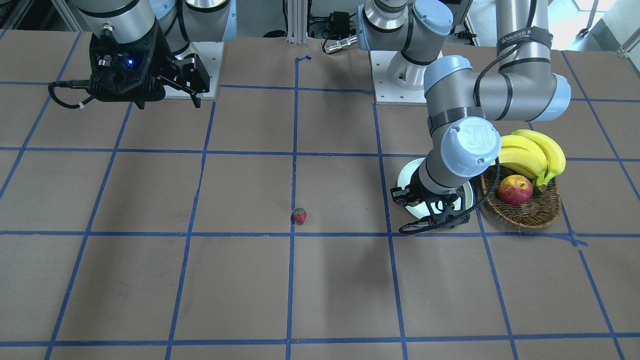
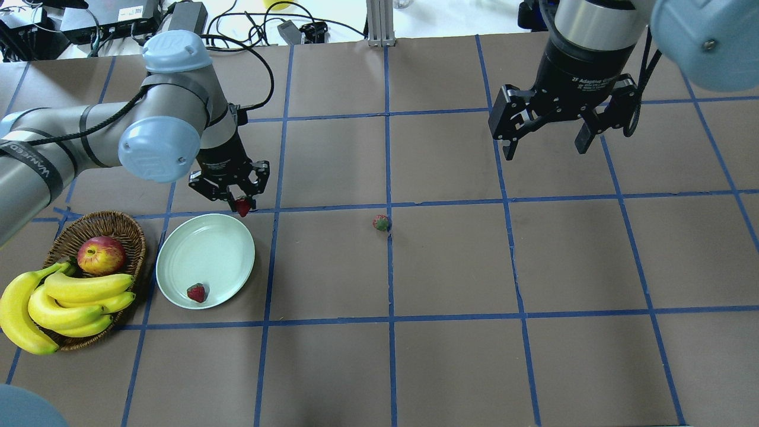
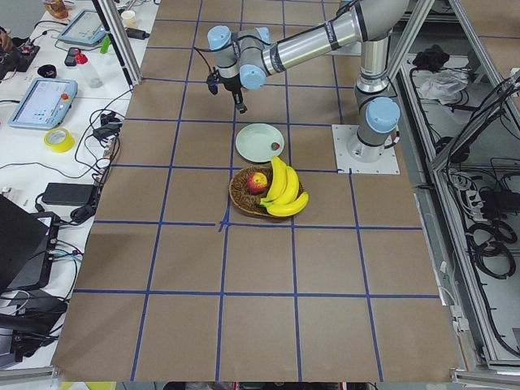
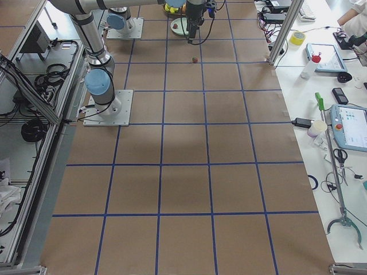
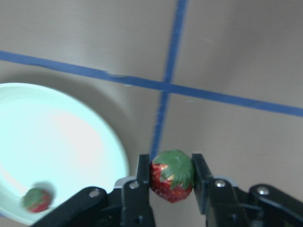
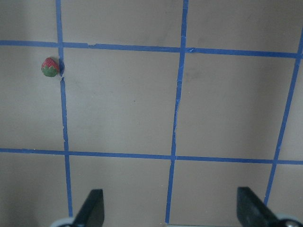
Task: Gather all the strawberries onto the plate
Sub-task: 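Lower the strawberry into the plate and open the left gripper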
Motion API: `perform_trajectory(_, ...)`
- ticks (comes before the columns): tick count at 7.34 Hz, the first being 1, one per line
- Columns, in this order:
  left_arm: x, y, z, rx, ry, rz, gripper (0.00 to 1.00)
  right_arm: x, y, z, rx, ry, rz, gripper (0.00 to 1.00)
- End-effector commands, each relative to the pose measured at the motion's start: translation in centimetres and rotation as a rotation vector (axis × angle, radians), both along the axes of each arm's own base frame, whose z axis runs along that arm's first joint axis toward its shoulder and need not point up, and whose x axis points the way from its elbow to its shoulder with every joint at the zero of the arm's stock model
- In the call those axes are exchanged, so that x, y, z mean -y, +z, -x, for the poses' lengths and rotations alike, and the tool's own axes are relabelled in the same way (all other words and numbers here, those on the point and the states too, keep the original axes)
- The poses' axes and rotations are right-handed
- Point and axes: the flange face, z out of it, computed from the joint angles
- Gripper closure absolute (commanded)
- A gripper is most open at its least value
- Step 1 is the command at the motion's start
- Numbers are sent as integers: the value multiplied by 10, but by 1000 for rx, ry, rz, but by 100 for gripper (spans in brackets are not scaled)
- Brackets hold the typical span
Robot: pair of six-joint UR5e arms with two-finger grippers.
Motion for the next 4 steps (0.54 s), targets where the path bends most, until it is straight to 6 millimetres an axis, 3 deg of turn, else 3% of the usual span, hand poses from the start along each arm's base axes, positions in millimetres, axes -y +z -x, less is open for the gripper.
perform_trajectory(1,-24,-35,-58,-13,15,-104,100,12,14,0,10,-3,165,0)
perform_trajectory(2,-25,-43,-79,-27,29,-104,100,20,17,-1,19,-3,222,0)
perform_trajectory(3,-25,-52,-86,-32,34,-123,100,22,17,-2,22,-3,238,0)
perform_trajectory(4,-26,-55,-86,-31,30,-130,40,21,17,-1,21,-8,232,0)
